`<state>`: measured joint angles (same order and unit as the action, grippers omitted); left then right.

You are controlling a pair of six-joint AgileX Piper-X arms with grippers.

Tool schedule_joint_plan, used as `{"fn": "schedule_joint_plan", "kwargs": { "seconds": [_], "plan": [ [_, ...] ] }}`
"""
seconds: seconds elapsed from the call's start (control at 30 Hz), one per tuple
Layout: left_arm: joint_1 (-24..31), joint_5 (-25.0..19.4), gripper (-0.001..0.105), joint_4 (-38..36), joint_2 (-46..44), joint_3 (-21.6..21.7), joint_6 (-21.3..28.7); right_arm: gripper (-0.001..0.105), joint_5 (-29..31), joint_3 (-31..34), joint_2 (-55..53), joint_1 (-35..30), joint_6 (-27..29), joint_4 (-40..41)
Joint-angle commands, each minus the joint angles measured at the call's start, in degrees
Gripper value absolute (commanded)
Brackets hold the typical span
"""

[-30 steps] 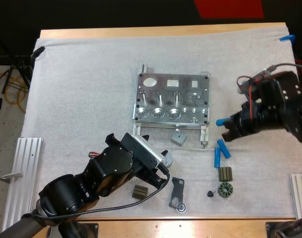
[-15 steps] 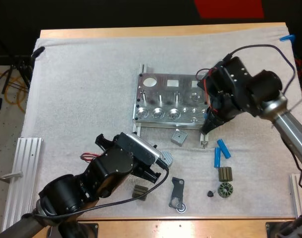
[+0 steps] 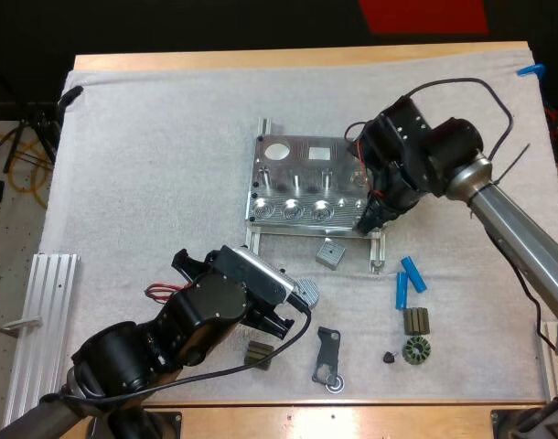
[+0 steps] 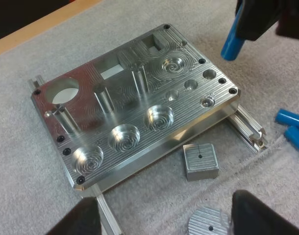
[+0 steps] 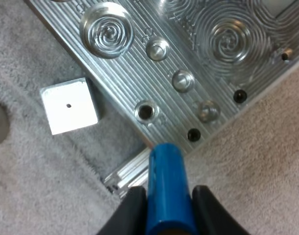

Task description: Load cells from right to left

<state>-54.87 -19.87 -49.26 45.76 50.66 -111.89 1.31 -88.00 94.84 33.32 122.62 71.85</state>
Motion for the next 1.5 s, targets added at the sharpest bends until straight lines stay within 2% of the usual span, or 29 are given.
{"fn": "schedule_joint_plan", "kwargs": {
  "seconds": [0.0,0.43,0.6,1.17,1.33,1.47],
  "plan": [
    [-0.28,-1.39,0.057,-0.12,-0.30,0.50,-0.11,0.004,0.14,-0.67,0.32,0.10,0.70,-0.98],
    [-0.28,-1.39,0.057,-0.12,-0.30,0.50,-0.11,0.004,3.63,-0.67,5.15,0.10,1.02,-3.72],
    [-0.28,-1.39,0.057,-0.12,-0.30,0.50,-0.11,0.004,6.99,-0.67,6.28,-0.01,1.84,-5.16],
    [-0.28,-1.39,0.057,-0.12,-0.30,0.50,-0.11,0.004,9.23,-0.67,10.18,-1.02,2.33,-6.45],
    [-0.28,-1.39,0.057,-0.12,-0.30,0.50,-0.11,0.004,8.66,-0.67,10.18,-2.83,2.12,-5.95],
    [-0.28,-1.39,0.057,-0.12,-0.30,0.50,-0.11,0.004,3.50,-0.67,10.18,-3.12,1.93,-4.56]
  ]
}}
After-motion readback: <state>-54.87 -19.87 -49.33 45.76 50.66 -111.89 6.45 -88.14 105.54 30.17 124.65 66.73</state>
